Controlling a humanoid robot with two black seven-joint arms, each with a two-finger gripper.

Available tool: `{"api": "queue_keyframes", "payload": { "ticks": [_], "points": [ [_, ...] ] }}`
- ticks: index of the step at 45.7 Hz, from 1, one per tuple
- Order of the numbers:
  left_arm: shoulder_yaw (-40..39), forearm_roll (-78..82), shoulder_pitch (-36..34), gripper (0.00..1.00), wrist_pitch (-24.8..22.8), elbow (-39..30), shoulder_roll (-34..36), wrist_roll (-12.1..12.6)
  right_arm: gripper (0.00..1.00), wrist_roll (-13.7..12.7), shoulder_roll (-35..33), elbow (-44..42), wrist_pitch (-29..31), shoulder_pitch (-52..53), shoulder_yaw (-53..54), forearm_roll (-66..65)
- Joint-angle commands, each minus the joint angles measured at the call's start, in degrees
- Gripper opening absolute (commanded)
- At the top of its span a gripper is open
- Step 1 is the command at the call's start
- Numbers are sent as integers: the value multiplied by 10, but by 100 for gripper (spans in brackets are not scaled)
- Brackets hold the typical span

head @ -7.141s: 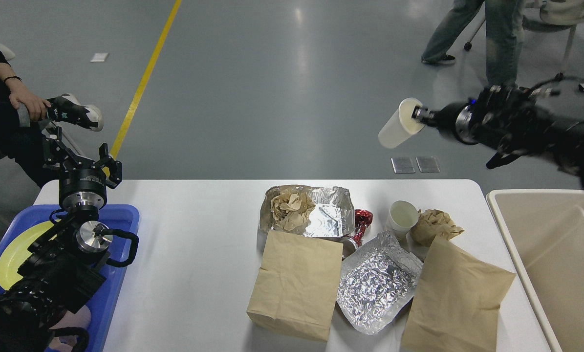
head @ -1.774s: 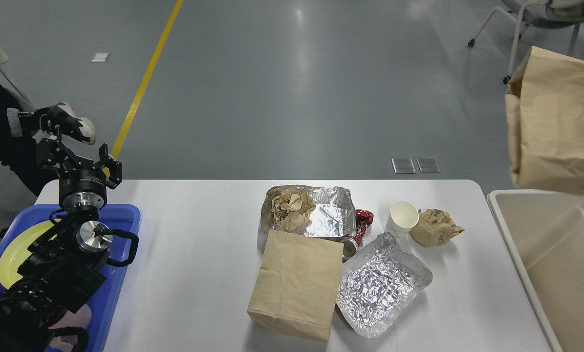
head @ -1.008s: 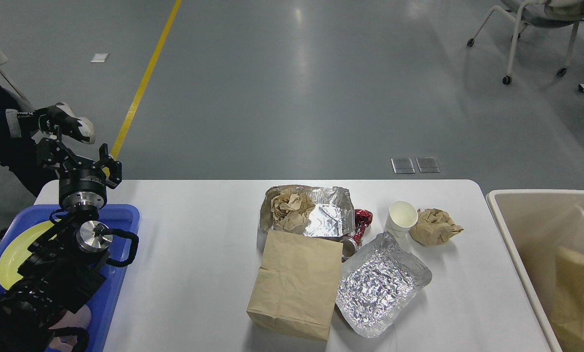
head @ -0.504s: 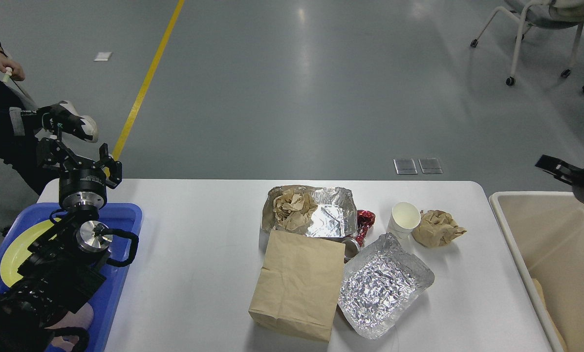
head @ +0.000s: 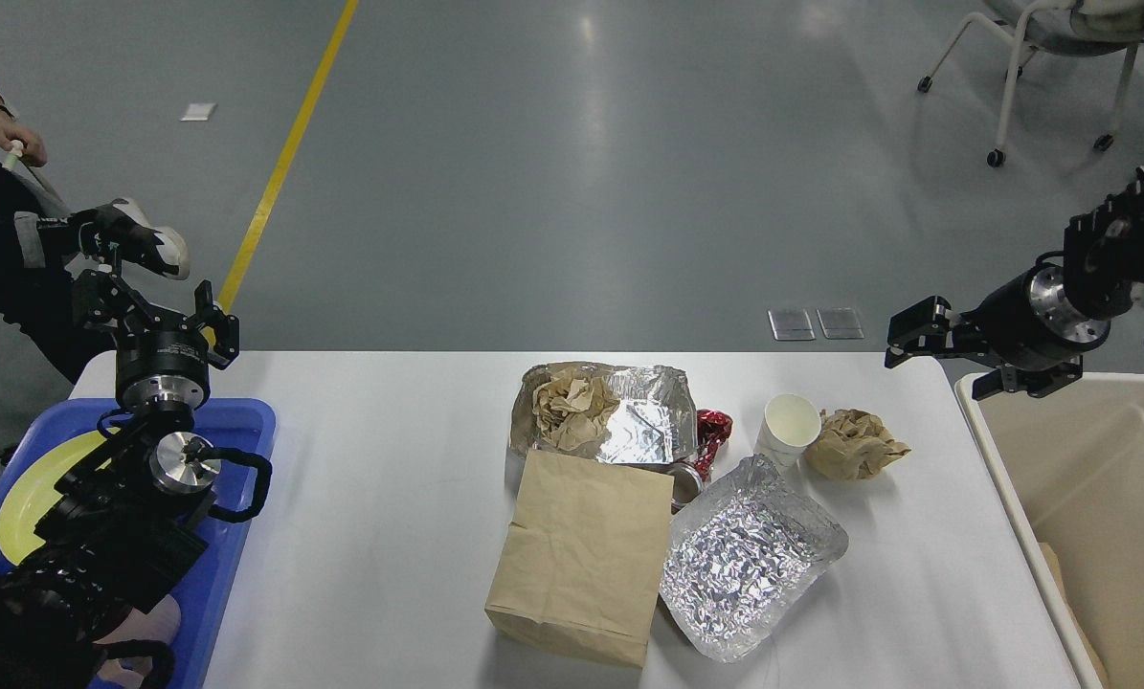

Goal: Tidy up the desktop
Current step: 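Reach the right gripper down to the crumpled foil sheet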

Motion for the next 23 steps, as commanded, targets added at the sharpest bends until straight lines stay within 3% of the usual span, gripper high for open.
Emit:
{"api": "queue_keyframes", "payload": {
  "ticks": [1, 12, 23],
  "points": [
    [0, 0, 0, 97, 0, 0, 0, 0, 100, 0, 1, 40, 90, 51, -2, 23],
    [0, -1, 0, 97, 0, 0, 0, 0, 100, 0, -6, 104, 105, 98, 1, 28],
    [0, 0, 0, 97, 0, 0, 0, 0, 100, -1, -6, 88, 60, -57, 56, 43]
  ]
}}
